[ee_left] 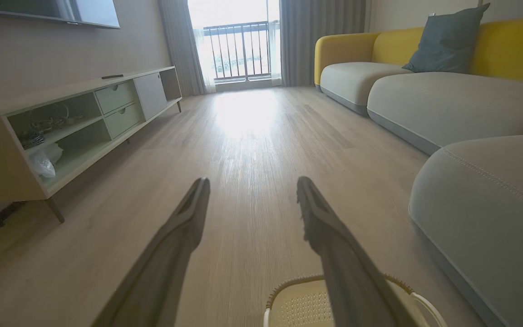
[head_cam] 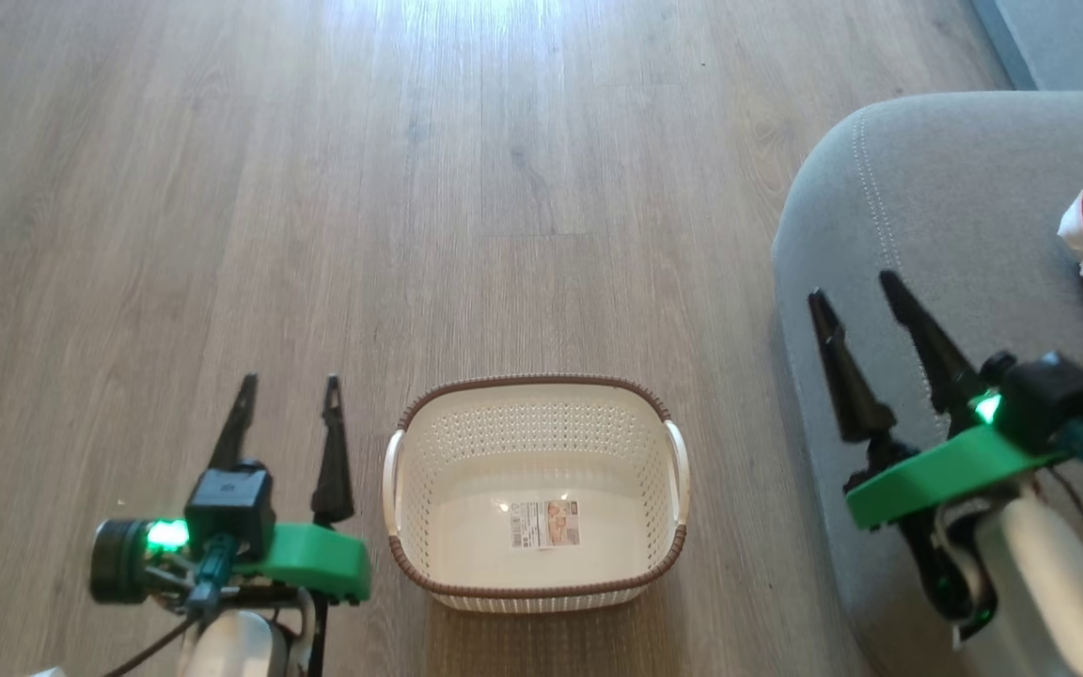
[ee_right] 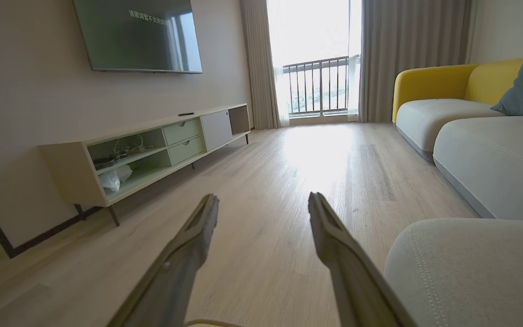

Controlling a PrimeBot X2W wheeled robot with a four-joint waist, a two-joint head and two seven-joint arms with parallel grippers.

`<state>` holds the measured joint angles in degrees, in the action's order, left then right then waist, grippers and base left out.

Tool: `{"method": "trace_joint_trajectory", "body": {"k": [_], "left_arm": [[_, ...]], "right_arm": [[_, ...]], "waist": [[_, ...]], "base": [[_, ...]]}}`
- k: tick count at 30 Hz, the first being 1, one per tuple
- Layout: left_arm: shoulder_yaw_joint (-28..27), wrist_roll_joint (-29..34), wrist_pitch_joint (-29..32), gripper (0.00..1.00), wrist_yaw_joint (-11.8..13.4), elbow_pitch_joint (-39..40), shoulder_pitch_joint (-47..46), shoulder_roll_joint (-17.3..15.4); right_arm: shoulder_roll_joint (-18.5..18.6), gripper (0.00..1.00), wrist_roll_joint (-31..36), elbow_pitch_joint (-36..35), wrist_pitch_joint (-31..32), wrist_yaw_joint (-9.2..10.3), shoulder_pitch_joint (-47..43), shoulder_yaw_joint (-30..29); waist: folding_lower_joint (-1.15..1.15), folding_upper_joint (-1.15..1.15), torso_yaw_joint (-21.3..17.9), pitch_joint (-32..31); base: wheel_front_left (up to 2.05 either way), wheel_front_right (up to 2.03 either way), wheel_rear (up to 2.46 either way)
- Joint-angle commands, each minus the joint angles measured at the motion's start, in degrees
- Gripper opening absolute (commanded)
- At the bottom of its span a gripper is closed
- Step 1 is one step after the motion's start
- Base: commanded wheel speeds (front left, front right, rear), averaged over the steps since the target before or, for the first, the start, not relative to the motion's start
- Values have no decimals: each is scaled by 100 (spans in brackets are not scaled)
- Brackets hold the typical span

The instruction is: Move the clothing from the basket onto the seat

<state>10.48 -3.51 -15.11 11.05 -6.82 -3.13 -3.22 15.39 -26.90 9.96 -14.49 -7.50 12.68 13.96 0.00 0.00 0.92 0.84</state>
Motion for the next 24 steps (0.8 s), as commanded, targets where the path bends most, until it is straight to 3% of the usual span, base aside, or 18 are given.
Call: {"method": "trace_joint_trajectory", "body": {"k": [1,12,15,24], "left_arm": [[-259,14,11,100,107,182,-158,21],[-269,174,11,100,153,18,29,30],[-278,244,11,100,241,43,39,31],[-277,164,11,100,201,-292,86,32]], "right_arm": [[-8,100,152,-229,-51,1,10,38],[-532,100,950,-545,-51,1,-662,-392],[-700,100,1025,-589,-51,1,-793,-563],[-1019,100,1145,-618,-51,1,-1033,-892]], "waist": [[0,0,16,-4],[0,0,78,0],[0,0,56,-6],[0,0,-34,-27]], "base": [[0,0,0],[0,0,0],[0,0,0],[0,0,0]]}}
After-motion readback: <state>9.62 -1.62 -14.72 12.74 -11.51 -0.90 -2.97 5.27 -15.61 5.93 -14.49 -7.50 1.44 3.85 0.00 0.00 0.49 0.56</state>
